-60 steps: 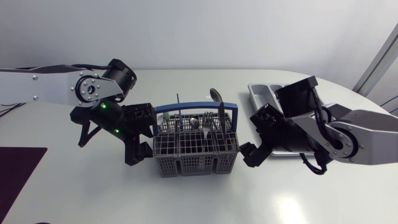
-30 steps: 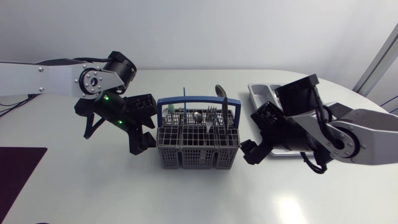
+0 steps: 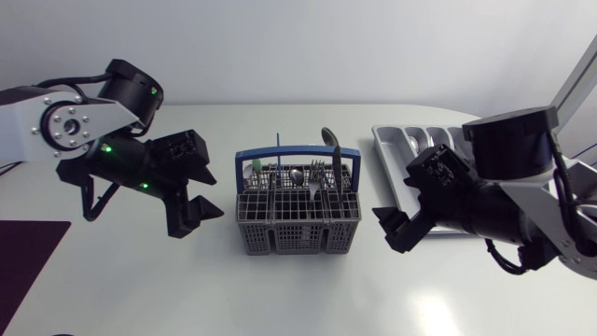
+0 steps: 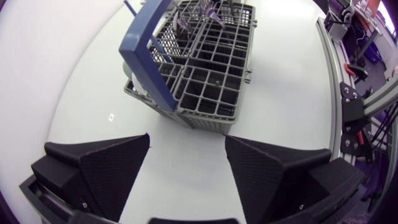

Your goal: Unload the cutlery basket into the drawer organizer.

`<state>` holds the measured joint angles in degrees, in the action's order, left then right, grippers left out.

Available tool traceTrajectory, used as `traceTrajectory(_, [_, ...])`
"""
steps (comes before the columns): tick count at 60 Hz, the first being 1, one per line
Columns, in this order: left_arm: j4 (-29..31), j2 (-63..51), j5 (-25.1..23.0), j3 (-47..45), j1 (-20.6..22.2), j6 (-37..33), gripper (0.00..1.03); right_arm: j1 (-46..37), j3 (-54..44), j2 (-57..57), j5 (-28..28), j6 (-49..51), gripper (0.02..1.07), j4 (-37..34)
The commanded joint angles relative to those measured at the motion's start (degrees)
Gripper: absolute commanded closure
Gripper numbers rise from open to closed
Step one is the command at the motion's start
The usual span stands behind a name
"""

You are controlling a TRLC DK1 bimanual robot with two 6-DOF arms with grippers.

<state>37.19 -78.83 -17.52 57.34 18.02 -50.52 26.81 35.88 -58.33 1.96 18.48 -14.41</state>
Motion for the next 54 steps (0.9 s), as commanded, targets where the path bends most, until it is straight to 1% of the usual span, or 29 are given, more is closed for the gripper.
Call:
traceTrajectory(1, [-1.59,4.47,-0.5,-3.11,1.49,2.09,0.05,0.97,-1.25,0.76,-0.46,0.42,0.07,-0.7])
traceTrajectory(8, [-2.74,6.58,-1.03,-4.08,2.63,4.73,0.05,1.49,-0.55,-0.12,-3.89,0.15,0.07,-0.61])
traceTrajectory(14, [-3.53,7.28,-2.17,-5.05,3.6,5.7,0.05,2.11,1.21,-2.76,-5.21,-1.43,0.08,-0.26])
traceTrajectory(18, [-4.67,7.46,-2.34,-5.66,4.13,6.66,0.05,2.28,2.09,-4.17,-6.88,-1.87,0.12,0.53])
traceTrajectory(21, [-5.11,7.46,-2.78,-6.01,4.48,7.02,0.05,2.37,2.71,-5.31,-7.23,-2.04,0.13,1.23])
traceTrajectory(26, [-6.34,7.46,-3.4,-6.8,5.45,8.16,0.05,2.37,3.67,-7.33,-8.99,-2.92,0.19,2.55])
traceTrajectory(29, [-7.13,7.55,-3.49,-7.33,5.62,8.51,0.05,2.37,3.76,-8.03,-9.16,-3.36,0.22,3.96])
traceTrajectory(35, [-8.98,7.55,-3.84,-8.3,5.8,9.13,0.05,3.08,4.73,-10.14,-9.16,-4.15,0.23,5.71])
traceTrajectory(39, [-10.12,7.55,-4.01,-8.74,5.8,9.83,0.05,3.16,4.82,-11.11,-9.08,-4.42,0.3,7.82])
traceTrajectory(51, [-11.79,8.78,-5.33,-9.53,5.53,10.97,0.05,3.95,3.76,-13.83,-8.37,-4.59,0.31,12.57])
traceTrajectory(54, [-11.96,8.78,-5.33,-9.62,5.45,10.97,0.05,4.13,3.23,-14.01,-8.28,-4.33,0.36,13.45])
